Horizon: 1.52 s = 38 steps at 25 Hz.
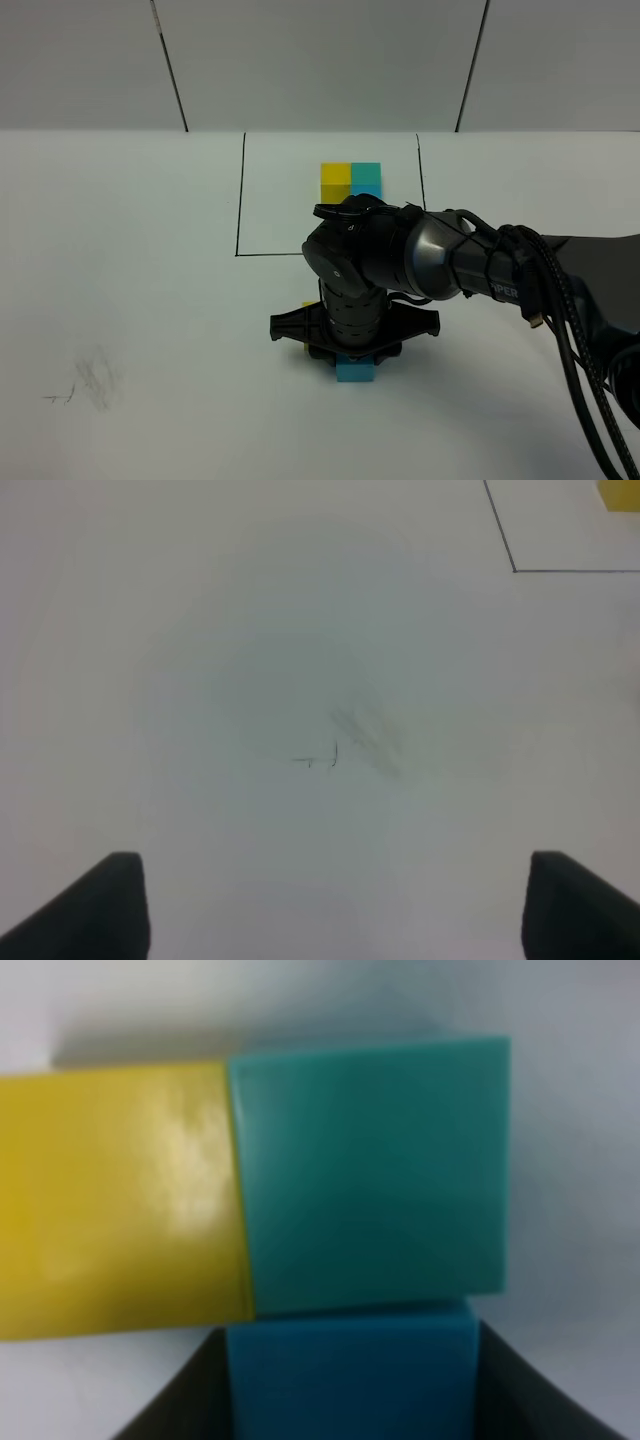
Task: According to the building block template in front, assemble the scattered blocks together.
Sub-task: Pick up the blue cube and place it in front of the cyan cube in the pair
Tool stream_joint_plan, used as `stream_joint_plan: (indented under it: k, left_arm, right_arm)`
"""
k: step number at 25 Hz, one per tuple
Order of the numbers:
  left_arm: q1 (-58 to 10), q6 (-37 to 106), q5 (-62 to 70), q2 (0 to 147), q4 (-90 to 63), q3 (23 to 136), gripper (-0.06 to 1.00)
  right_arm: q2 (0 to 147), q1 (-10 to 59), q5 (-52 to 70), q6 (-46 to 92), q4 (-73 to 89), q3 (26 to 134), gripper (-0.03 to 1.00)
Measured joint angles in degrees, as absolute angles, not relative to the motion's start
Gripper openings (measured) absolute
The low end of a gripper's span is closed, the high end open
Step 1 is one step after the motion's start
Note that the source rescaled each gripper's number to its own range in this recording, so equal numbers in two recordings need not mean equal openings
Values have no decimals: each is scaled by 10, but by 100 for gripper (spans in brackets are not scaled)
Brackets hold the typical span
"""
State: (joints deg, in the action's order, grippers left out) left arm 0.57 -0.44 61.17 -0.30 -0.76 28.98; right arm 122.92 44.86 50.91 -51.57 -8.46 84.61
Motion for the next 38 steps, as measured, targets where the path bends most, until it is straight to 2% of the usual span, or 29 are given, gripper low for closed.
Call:
stream_joint_plan:
  k: [29, 31, 36, 37, 38]
  left_arm:
    - [6, -5, 612, -3, -8, 290, 66]
    - [6, -5, 612, -3, -8, 290, 66]
    - [6, -5, 612, -3, -8, 290, 66]
    - [6, -5, 612, -3, -8, 290, 66]
    - [6, -5, 612, -3, -8, 290, 66]
  right_arm:
    - [1234, 448, 503, -530, -85, 851, 23]
    - [1235, 448, 499, -529, -84, 851, 30]
    - [1240, 448, 494, -494, -82, 850, 80]
    - [1239, 448, 496, -485, -82, 850, 88]
    - [1235, 448, 500, -478, -82, 850, 92]
